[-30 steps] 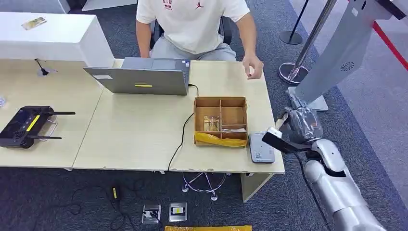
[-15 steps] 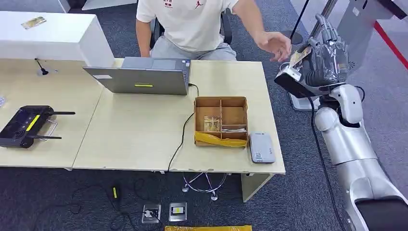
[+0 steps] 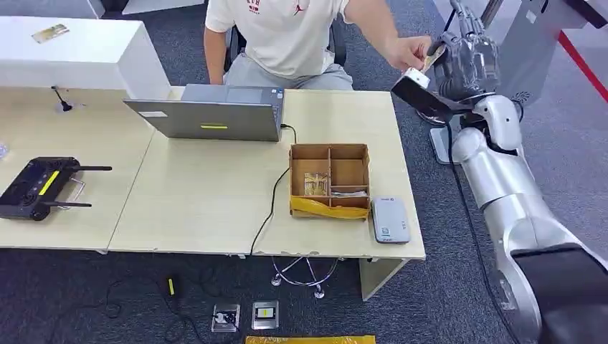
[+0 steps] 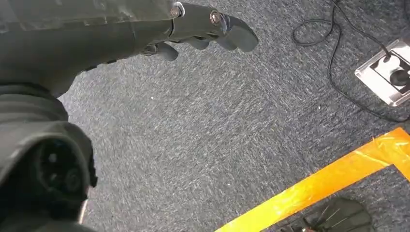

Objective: Pass the card to the sensor for recognition and then transmit it.

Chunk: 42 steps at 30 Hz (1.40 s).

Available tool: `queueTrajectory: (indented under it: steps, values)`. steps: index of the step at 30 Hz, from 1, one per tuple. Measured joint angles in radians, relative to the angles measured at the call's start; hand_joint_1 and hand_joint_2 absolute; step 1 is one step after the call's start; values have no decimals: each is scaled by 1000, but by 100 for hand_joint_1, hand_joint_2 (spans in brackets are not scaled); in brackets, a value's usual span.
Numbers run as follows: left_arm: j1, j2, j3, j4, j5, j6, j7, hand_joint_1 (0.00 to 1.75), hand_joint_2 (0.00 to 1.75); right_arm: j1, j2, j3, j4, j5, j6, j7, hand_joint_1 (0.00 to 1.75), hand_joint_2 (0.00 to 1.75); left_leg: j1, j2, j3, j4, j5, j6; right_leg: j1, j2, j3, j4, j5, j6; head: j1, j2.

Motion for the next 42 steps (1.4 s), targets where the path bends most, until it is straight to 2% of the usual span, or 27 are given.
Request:
queueTrajectory:
  steps: [2,3,4,5,6,14,19,26,30,32,34,42]
  values:
    - [0,0,-1,0,1,0,0,0,0,-9,10,7,27,0,3,0,175,175,0,0,0,0,0,0,0,0,0,0,0,0,0,0]
    - [0,0,-3,0,2,0,0,0,0,-12,15,9,38,0,4,0,159,175,0,0,0,0,0,0,0,0,0,0,0,0,0,0]
    - [0,0,-6,0,2,0,0,0,0,-14,20,13,48,1,5,0,152,175,0,0,0,0,0,0,0,0,0,0,0,0,0,0]
    - [0,0,-7,0,2,0,0,0,0,-16,23,14,55,1,5,-1,10,175,0,0,0,0,0,0,0,0,0,0,0,0,0,0]
    - [0,0,-7,0,2,-1,0,0,0,-17,26,16,64,0,5,-1,0,175,0,-1,0,0,0,0,0,0,0,0,0,0,0,0]
    - [0,0,-8,0,11,-3,0,0,0,-20,51,23,129,-29,-32,-7,0,175,0,0,0,0,0,0,0,0,0,0,0,0,0,0]
    - [0,4,-8,0,21,-8,0,0,0,-20,54,32,137,-83,-17,-13,0,175,0,0,0,0,0,0,0,0,0,0,0,0,0,0]
    - [2,4,-8,0,44,-19,1,0,0,42,56,33,74,-300,162,33,0,175,0,0,1,0,0,0,0,0,0,0,0,0,0,0]
    - [4,4,-8,0,58,-21,1,0,0,129,41,32,-27,-433,271,65,0,175,0,0,1,0,0,0,0,0,0,-1,0,0,0,0]
    - [4,4,-8,0,68,-19,1,0,0,184,27,27,-95,-539,360,86,0,175,0,0,1,0,0,0,0,0,0,-1,0,0,0,0]
    - [7,4,-8,0,75,-18,1,0,0,246,10,21,-172,-607,414,100,0,175,0,0,1,0,0,0,0,0,0,-1,0,0,0,0]
    - [9,2,-8,0,85,-20,1,0,0,428,-26,-1,-369,-659,486,145,0,175,0,1,1,0,0,0,0,1,0,-1,0,0,0,0]
